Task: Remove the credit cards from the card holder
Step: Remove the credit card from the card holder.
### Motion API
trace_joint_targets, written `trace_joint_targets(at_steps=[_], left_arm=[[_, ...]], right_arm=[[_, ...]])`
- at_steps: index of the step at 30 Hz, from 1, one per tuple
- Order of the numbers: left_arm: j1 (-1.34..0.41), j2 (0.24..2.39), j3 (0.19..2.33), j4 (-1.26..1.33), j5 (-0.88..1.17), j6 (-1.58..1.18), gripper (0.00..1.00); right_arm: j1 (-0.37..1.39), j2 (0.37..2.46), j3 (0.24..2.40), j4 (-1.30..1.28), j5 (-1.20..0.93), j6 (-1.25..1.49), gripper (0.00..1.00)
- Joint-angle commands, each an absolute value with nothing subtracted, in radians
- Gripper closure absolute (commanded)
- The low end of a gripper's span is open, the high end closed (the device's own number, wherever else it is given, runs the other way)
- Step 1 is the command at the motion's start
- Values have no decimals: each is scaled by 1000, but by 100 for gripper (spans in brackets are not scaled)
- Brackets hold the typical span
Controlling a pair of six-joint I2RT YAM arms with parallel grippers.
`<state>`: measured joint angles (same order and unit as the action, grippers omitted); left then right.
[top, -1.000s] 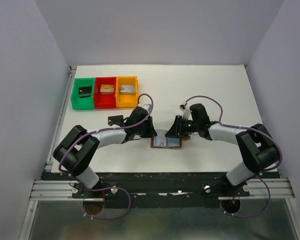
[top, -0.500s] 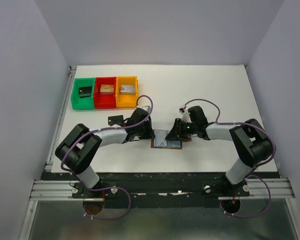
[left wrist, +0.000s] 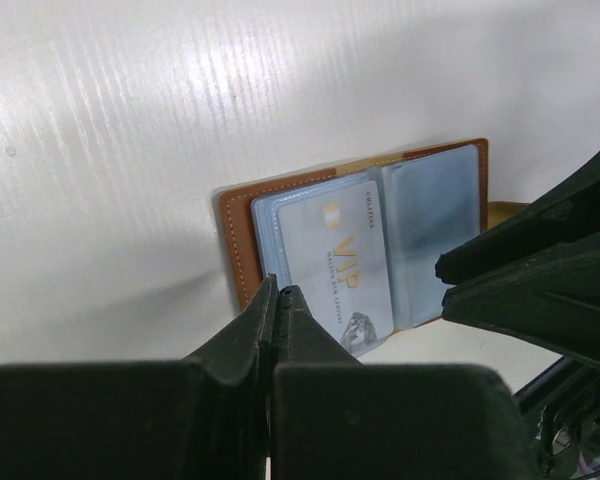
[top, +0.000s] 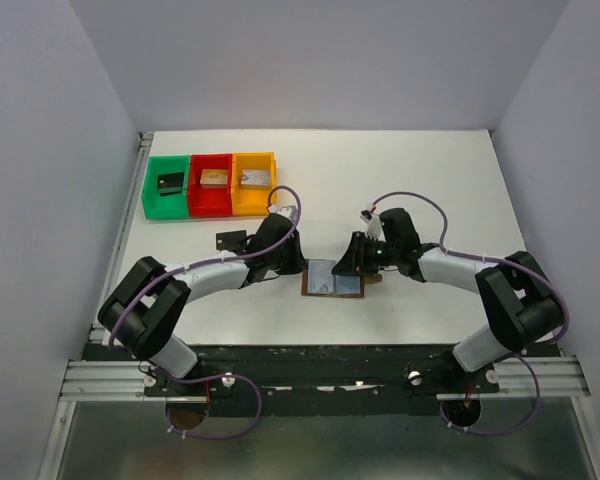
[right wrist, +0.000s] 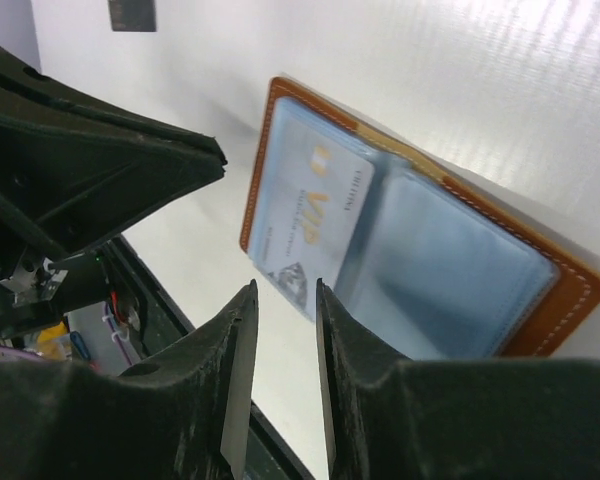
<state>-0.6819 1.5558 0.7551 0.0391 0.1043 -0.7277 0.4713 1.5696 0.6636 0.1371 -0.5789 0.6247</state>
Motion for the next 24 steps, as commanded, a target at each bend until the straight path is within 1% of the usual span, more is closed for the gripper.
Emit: trace_joint_targets(at_steps=[1, 7, 13, 24], left_arm=[[-680, 1529, 759, 90, 142, -704, 100], [-684, 1591, 772, 115, 201, -704, 100], [-684, 1620, 778, 95, 192, -699, 100], [-684, 1628, 767, 54, 140, -712, 100]], right_arm=[[509, 1531, 715, 72, -554, 600, 63], [541, 1575, 747, 75, -561, 617, 62], [541, 1606, 729, 72, -528, 618, 55], [541, 1664, 716, 90, -515, 624, 54]])
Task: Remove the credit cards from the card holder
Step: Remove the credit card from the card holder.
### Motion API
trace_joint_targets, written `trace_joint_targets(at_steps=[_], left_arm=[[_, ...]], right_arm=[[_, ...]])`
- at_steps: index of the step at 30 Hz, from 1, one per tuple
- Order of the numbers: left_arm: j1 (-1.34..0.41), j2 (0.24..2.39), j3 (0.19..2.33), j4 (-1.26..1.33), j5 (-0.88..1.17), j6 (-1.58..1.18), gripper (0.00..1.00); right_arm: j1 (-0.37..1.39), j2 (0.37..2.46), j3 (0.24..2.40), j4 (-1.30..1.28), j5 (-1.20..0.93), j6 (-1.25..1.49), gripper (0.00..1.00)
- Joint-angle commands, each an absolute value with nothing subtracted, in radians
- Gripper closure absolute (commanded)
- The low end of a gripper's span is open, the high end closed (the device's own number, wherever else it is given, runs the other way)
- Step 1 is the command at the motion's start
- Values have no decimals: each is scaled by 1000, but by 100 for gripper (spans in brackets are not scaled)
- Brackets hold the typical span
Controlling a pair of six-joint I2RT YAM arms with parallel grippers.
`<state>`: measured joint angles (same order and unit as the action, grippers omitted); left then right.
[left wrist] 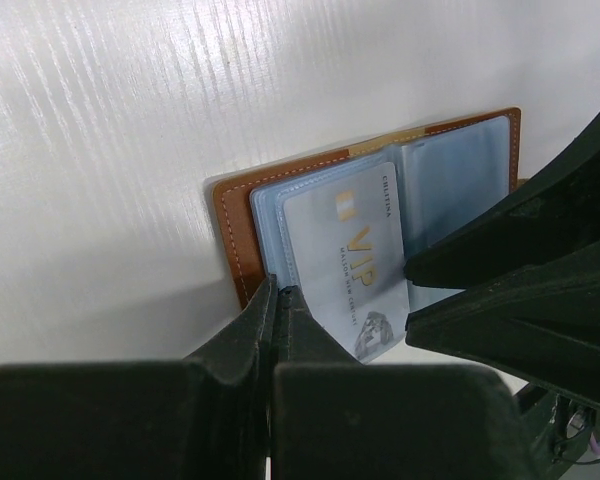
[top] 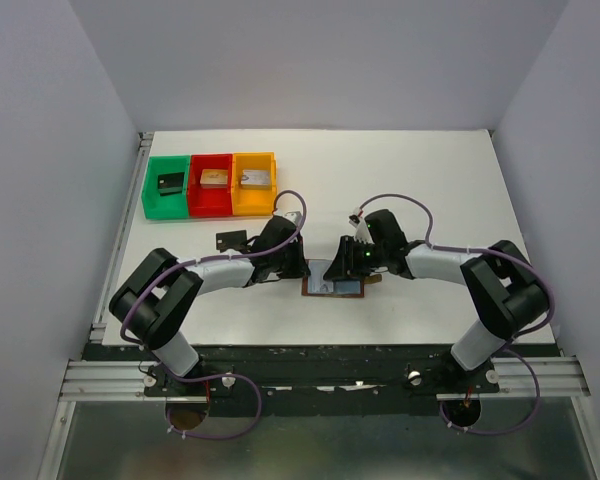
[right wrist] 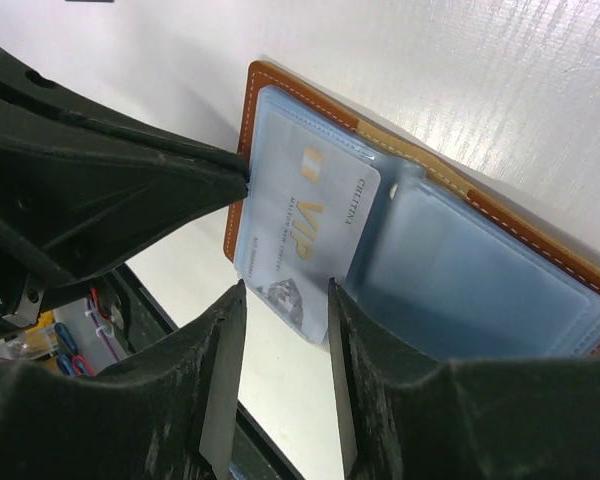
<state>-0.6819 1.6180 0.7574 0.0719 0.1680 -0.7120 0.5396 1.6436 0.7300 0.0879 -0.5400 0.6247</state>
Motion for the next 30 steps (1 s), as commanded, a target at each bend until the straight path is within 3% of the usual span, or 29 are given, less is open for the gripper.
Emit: trace_joint_targets(at_steps=[1, 20, 30], left_arm=[[-686, 1631, 769, 52, 140, -712, 100], [-684, 1643, 764, 32, 120, -726, 100], [-684, 1648, 759, 37, 123, -730, 100]], right_arm=[[541, 1664, 715, 92, -514, 624, 54], [541, 1632, 701, 61, -469, 611, 53], [541, 1652, 670, 167, -531, 660, 54]])
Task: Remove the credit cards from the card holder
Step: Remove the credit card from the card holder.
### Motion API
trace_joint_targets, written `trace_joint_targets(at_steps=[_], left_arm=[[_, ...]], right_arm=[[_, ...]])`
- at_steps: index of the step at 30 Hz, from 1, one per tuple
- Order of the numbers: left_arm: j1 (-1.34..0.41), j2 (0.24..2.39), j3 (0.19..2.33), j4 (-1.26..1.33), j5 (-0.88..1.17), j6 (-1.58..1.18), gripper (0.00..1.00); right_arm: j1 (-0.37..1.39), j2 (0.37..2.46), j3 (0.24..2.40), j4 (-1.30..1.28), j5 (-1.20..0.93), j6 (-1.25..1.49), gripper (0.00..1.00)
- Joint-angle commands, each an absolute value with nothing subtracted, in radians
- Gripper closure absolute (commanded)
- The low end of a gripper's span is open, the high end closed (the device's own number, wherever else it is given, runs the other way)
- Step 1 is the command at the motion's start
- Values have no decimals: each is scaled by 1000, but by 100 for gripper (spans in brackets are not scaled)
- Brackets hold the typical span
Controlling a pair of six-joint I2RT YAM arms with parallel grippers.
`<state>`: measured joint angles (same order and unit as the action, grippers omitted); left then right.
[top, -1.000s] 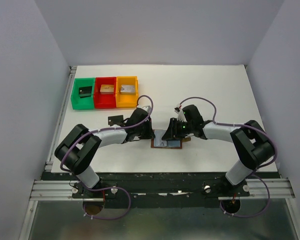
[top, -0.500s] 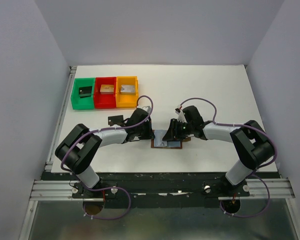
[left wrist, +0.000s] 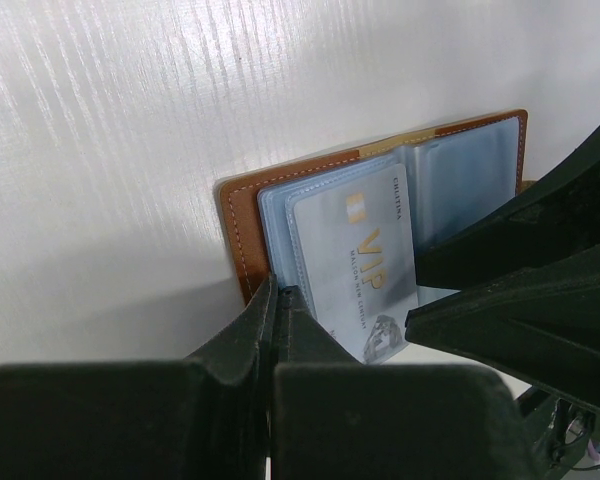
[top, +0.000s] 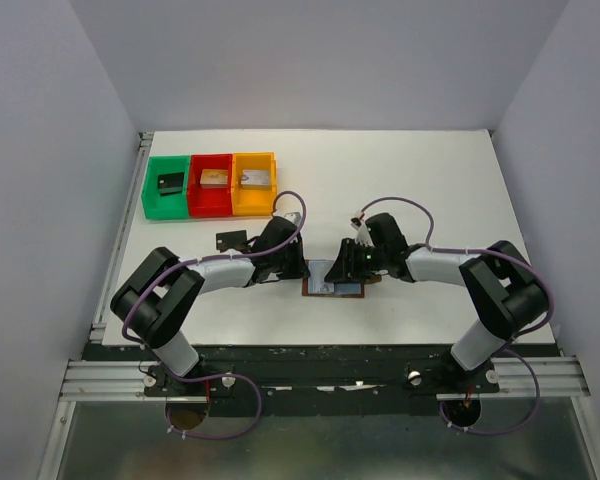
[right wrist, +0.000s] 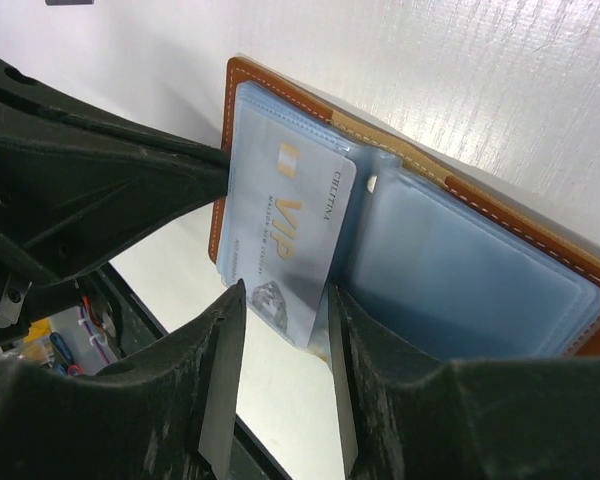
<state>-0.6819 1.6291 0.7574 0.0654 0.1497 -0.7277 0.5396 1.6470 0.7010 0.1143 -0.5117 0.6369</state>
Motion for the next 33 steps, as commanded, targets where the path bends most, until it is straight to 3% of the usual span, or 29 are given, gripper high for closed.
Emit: trace_joint_targets(at_steps=[1, 33], left_arm=[[-684, 1647, 761, 38, 121, -730, 100], [-686, 1643, 752, 29, 103, -735, 100]], right_arm=[[541, 1654, 667, 176, -535, 666, 54], [499, 1663, 505, 595, -637, 836, 57]])
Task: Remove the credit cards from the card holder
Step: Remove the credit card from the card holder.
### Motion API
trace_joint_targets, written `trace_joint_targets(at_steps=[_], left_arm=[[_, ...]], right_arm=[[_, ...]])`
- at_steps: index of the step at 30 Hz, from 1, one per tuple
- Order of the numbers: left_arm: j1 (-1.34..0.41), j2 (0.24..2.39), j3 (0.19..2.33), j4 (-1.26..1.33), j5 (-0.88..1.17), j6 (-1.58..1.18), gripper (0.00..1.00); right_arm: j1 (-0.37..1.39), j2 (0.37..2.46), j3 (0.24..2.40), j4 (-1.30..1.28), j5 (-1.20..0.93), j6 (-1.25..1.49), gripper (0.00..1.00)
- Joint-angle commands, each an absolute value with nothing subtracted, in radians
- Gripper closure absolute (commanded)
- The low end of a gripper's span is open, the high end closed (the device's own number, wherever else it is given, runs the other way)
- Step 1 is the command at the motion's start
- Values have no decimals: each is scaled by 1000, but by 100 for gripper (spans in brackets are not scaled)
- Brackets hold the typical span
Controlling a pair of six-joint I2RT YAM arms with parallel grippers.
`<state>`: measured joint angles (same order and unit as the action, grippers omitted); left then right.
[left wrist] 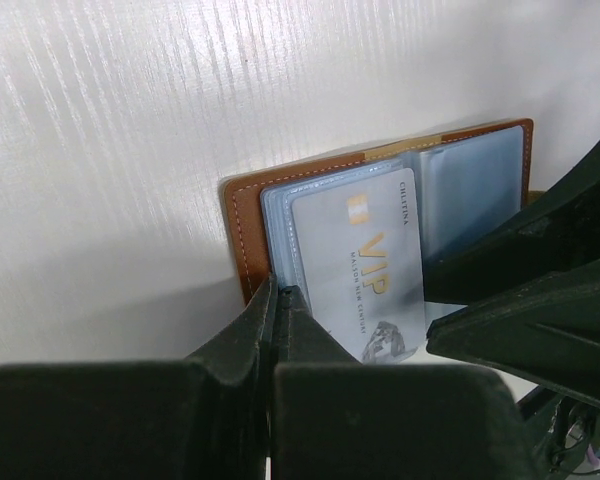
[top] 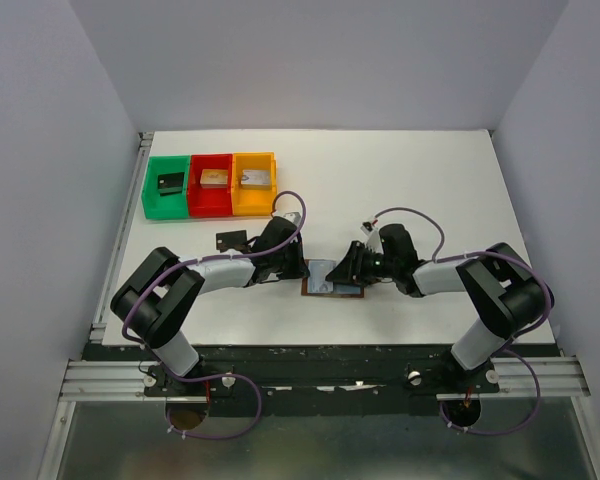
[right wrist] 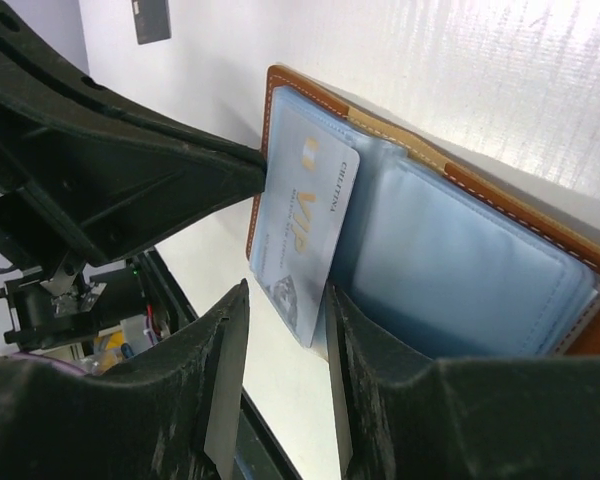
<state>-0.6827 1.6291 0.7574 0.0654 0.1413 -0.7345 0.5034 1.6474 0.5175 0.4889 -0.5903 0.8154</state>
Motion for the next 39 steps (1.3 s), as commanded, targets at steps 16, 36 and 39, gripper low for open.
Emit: trace_joint_targets(at_steps=[16, 36, 39], left_arm=[[-692, 1658, 756, 29, 112, -736, 100], [-699, 1648, 736, 31, 98, -739, 100], [-701, 1644, 736, 29, 97, -741, 100]], right_arm=[[495, 1736, 515, 675, -680, 876, 57], [488, 1732, 508, 621, -545, 907, 58], [486, 1717, 503, 620, -525, 908, 58]])
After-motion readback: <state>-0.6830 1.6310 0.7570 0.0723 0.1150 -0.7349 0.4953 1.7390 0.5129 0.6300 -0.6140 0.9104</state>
